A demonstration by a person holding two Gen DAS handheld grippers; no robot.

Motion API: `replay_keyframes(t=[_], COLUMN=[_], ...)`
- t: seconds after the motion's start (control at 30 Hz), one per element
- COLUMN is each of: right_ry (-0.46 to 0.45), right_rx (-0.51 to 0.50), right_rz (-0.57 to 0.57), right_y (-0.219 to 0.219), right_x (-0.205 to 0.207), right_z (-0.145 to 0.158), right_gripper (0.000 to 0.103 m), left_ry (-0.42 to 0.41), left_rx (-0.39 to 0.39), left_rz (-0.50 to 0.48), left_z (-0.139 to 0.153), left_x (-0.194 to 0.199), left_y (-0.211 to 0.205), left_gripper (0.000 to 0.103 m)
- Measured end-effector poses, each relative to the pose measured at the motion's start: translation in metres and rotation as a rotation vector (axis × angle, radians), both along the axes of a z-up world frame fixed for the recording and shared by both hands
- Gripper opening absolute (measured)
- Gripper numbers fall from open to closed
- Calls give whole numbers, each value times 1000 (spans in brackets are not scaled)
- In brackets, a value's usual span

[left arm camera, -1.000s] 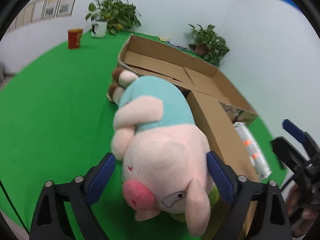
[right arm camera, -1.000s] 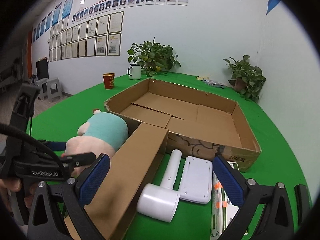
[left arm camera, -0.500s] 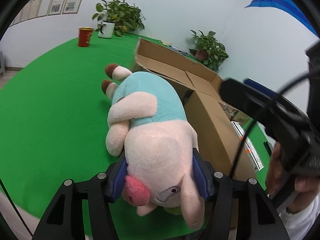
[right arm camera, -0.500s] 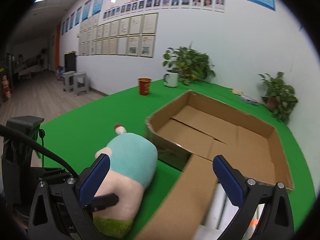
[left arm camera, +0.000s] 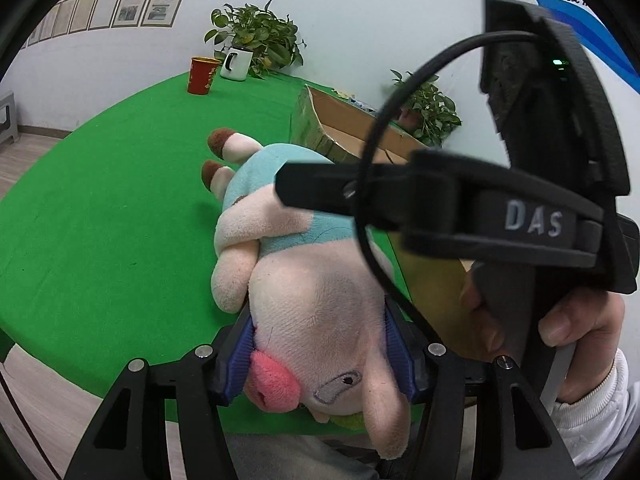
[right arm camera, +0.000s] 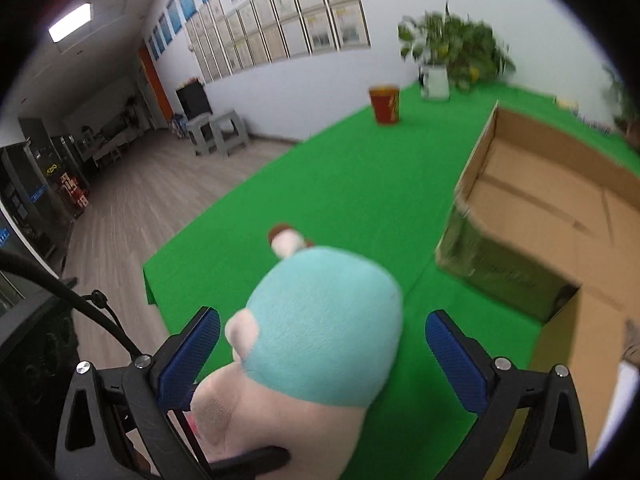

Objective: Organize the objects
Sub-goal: 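Grasp the plush pig with the right tool and lift it, then carry the plush pig with the right tool over the open cardboard box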

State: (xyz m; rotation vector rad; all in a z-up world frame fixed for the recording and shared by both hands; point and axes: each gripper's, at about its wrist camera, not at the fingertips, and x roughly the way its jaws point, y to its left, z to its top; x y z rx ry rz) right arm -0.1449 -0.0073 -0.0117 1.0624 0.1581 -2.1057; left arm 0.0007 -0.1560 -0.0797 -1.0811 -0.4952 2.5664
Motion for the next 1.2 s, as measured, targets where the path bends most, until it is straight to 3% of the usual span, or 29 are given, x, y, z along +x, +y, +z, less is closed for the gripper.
replay_keyframes(t=[0.13,0.3,0.43,0.63,1.0,1.2], right_ry=[-113,-176,-147,-109,-48,2], right_rx=[-7,45,51,23,-99,-168], right_rz=[-30,-15,-27,-47,-145,-202], right_y=[4,-6,-2,7,24,40], right_x=[0,15,20,24,22,17], right_z=[-11,-24,-20,-21,-12,9], right_gripper=[102,99,86,76,66,64], left_ry=[-6,10,25,51,102,172], left_rx=[1,-15,-15,-77,-201,-231], left_rz=[-5,6,26,10,-46,-69], left_z=[-1,-3,-5,0,25,52], left_x=[1,7,11,12,6,0], left_y=[-2,4,7,18,53,75], left_gripper=[55,55,55,54,51,51])
